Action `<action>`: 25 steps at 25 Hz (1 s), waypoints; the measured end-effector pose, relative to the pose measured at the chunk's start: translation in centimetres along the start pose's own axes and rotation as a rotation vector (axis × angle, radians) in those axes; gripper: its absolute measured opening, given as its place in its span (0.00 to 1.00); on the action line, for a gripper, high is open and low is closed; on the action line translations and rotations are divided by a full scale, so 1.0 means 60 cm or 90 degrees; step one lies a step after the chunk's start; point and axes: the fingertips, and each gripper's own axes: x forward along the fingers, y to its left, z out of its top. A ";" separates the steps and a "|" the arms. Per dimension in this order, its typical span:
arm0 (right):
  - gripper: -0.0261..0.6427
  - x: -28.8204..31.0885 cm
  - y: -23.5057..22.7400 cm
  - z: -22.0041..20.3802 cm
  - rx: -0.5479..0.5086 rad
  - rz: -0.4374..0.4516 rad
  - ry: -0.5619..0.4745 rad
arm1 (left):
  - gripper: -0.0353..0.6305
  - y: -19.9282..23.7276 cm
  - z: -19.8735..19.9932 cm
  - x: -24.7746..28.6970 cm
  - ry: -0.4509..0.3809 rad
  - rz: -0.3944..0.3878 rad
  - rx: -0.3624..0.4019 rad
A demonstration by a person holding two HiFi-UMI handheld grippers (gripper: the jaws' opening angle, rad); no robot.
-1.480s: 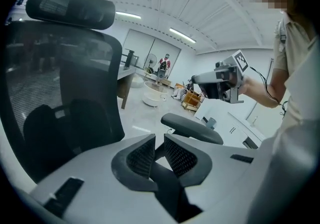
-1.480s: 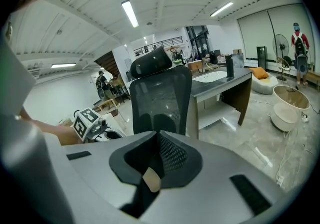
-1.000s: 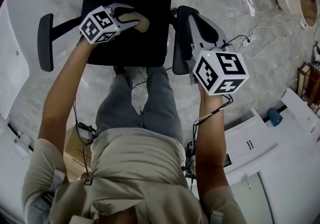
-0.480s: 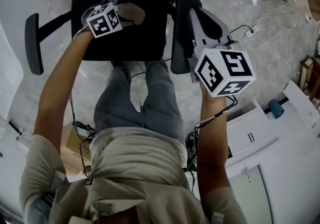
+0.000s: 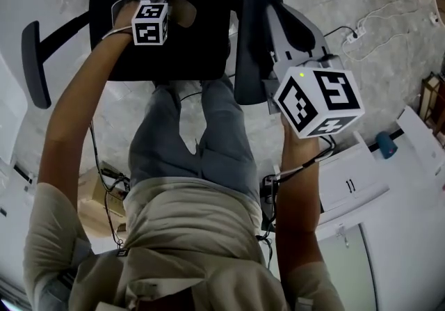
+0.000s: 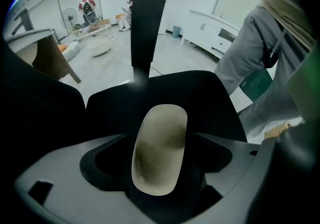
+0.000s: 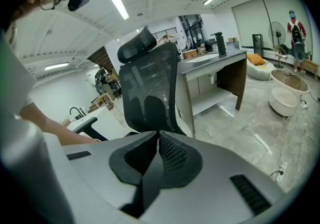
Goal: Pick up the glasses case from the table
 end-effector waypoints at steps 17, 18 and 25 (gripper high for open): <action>0.08 0.009 -0.013 -0.018 0.012 -0.001 0.008 | 0.64 0.007 -0.026 0.059 0.033 0.030 0.032; 0.08 0.007 -0.011 -0.017 0.012 -0.001 0.007 | 0.64 0.008 -0.025 0.055 0.029 0.035 0.011; 0.08 -0.006 0.003 -0.005 0.007 -0.001 0.003 | 0.63 0.026 -0.021 0.008 -0.022 0.094 -0.112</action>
